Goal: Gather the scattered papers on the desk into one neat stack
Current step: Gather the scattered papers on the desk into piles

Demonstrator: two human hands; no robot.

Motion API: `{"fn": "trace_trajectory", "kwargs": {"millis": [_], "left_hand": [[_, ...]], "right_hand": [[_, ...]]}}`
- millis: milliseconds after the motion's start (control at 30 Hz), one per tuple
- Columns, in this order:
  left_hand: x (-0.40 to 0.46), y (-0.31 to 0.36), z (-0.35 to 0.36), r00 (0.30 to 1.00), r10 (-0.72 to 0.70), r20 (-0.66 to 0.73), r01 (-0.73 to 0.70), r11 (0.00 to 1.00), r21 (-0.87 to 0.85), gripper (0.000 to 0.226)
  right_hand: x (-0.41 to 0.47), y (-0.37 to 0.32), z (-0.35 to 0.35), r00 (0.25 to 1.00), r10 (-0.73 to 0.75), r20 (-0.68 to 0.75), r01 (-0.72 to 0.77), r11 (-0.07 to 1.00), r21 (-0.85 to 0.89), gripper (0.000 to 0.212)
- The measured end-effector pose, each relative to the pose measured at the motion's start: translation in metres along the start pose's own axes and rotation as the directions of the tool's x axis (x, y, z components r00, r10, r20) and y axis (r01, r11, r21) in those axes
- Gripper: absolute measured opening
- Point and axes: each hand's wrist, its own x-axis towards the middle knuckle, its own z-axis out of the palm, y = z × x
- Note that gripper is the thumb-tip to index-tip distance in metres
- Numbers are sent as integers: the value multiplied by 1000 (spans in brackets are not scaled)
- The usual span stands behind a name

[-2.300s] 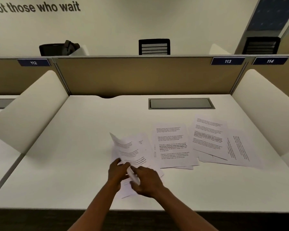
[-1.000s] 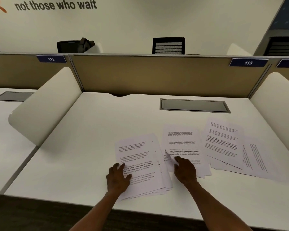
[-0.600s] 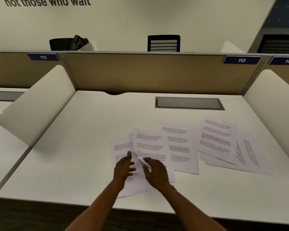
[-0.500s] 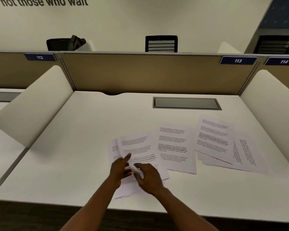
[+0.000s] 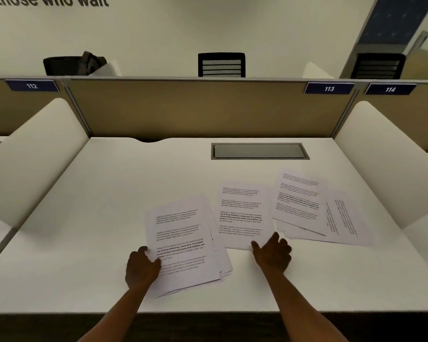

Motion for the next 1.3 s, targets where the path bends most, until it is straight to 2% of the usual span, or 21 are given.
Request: {"fn": "trace_trajectory", "kwargs": {"millis": [133, 333, 433, 500, 600, 667, 767, 900, 1033, 1200, 1300], "left_hand": [[-3, 5, 5, 1000, -13, -10, 13, 1000, 6, 61], [-3, 7, 7, 1000, -9, -8, 9, 1000, 11, 57], [-4, 6, 6, 1000, 3, -8, -3, 1000, -1, 57], [-5, 6, 6, 1000, 10, -3, -10, 1000, -9, 56], [-5, 6, 5, 1000, 11, 10, -11, 1000, -6, 57], [-4, 6, 4, 1000, 17, 25, -17, 1000, 2, 60], [-4, 5, 3, 999, 19, 35, -20, 1000, 15, 64], [-9, 9, 5, 999, 22, 35, -23, 1000, 5, 66], [-13, 12, 8, 999, 26, 31, -26, 1000, -14, 62], [-14, 15, 7, 1000, 17, 25, -16, 999, -37, 61], [-17, 22, 8, 999, 27, -38, -30, 994, -103, 57]], "right_hand": [[2, 2, 1, 1000, -28, -12, 27, 997, -78, 86], [5, -6, -3, 999, -35, 1, 35, 999, -24, 84], [8, -11, -3, 999, -6, 38, 1, 992, 128, 87], [12, -16, -3, 996, 54, 76, -75, 945, 318, 83], [16, -22, -7, 977, 153, 146, -212, 731, 648, 54], [13, -28, -13, 985, 105, 139, -174, 640, 748, 40], [5, -40, -30, 997, -29, 66, -37, 579, 815, 46], [2, -63, -55, 977, -198, -72, 177, 581, 794, 50], [-2, -93, -74, 927, -354, -123, 316, 561, 765, 45], [-20, -134, -101, 853, -512, -104, 387, 485, 784, 48], [-36, -154, -114, 788, -614, -58, 373, 400, 837, 43]]}}
